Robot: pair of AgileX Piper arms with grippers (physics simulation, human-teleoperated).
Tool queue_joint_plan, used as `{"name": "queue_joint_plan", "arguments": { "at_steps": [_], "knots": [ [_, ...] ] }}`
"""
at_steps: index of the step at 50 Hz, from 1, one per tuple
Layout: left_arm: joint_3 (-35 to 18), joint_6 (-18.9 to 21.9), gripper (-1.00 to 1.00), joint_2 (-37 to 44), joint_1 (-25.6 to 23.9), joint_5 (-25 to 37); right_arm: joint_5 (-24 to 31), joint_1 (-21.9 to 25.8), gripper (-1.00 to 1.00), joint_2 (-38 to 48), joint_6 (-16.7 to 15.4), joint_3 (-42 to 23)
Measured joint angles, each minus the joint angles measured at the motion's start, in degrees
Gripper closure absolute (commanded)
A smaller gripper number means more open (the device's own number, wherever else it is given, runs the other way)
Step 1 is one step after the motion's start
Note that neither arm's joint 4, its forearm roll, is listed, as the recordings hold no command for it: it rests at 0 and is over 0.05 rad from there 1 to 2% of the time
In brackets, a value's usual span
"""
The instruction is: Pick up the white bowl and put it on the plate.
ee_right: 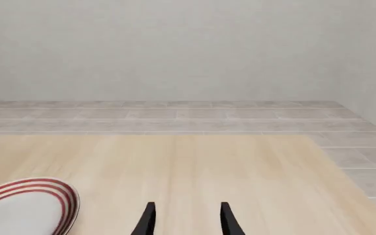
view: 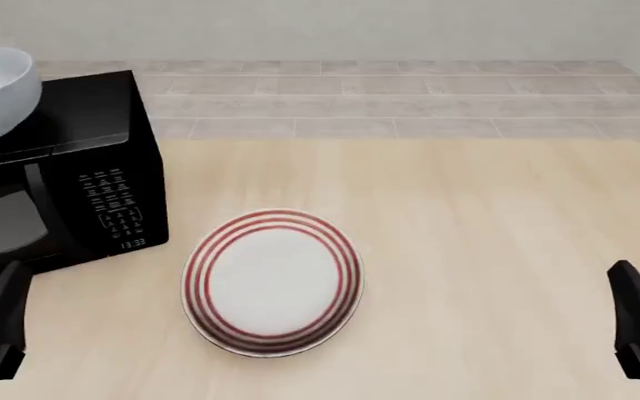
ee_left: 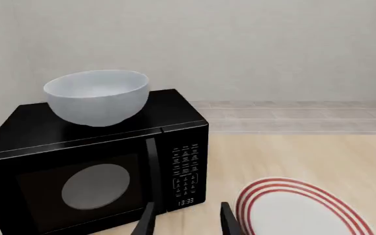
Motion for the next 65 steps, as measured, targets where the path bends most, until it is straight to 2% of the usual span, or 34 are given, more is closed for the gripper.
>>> {"name": "queue_joint_plan", "arguments": {
  "at_steps": [38,43,48,57,65],
  "knots": [
    [-1.2,0.1,-1.0,2.3,-0.4,-0.4,-0.1,0.0,-1.0,0.3,0.0,-0.1],
    [-5.7,1.3,-1.0,3.8,-1.1,3.3,-0.1,0.0,-1.0,0.3,0.0,-0.1],
    [-12.5,3.8,-1.0,5.8,-2.6,9.0,-0.1,0.0,-1.0,0.3,0.0,-0.1],
    [-25.5,10.8,-1.0,9.6,-2.1,18.8,-0.1,0.0,-1.0,0.3,0.0,-0.1],
    [-32.8,16.9,-1.0,12.0,-1.0,24.5,-0.1,0.0,-1.0,0.3,0.0,-0.1]
  ]
}}
